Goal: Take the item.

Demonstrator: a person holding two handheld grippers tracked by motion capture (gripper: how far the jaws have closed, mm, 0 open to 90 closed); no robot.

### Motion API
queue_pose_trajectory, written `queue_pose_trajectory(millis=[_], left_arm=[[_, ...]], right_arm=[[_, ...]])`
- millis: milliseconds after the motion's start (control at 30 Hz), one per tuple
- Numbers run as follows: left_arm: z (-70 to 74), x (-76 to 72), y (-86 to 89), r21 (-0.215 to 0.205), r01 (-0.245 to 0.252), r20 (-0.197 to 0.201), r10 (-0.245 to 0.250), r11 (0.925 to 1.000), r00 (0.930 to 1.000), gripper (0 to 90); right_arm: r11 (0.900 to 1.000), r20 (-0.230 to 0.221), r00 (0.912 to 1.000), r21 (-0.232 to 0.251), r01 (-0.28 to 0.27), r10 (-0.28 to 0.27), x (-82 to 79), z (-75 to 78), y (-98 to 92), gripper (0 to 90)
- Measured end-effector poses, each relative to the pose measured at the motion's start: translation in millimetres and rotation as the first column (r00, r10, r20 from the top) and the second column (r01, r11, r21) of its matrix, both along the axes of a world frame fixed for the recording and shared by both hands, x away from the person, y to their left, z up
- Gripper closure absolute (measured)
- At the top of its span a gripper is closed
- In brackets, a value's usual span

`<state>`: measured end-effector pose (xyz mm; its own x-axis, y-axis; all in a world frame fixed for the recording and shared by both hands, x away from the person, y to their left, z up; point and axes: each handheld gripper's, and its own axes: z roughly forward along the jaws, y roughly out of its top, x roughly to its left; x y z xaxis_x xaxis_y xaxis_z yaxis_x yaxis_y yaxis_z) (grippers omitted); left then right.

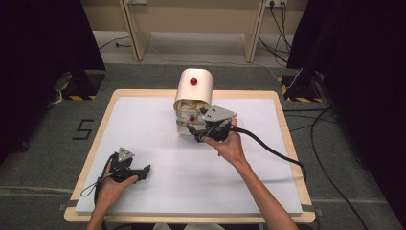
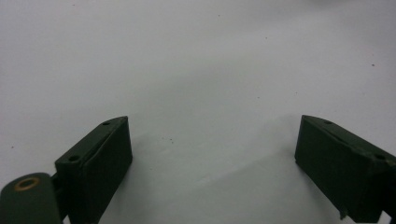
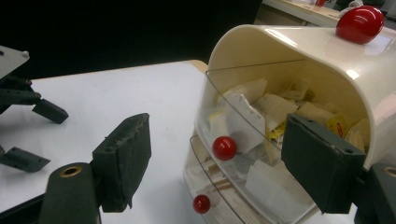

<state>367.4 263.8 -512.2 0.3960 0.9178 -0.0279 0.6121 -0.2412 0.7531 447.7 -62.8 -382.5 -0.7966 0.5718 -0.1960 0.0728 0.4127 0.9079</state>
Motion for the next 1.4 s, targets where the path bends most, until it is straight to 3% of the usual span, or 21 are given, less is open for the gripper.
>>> queue_pose_trajectory(millis=[433,967,1400], left_arm=[[0.0,-0.1,0.0,0.000,0.000,0.001,0.000,1.0000,1.0000,9.9],[0.0,-0.1,0.0,0.001,0.001,0.001,-0.001,1.0000,1.0000,10.0],[0.0,-0.2,0.1,0.000,0.001,0.000,-0.001,1.0000,1.0000,10.0]], right_arm=[[0.999,-0.001,0.9998,-0.036,0.020,-0.020,15.5,-7.8,3.3,23.1],[0.998,-0.029,0.9994,-0.061,-0.019,0.017,-0.4,-4.9,0.4,22.6],[0.994,-0.013,0.9986,-0.100,-0.052,0.051,-21.1,-7.1,-0.6,22.6]])
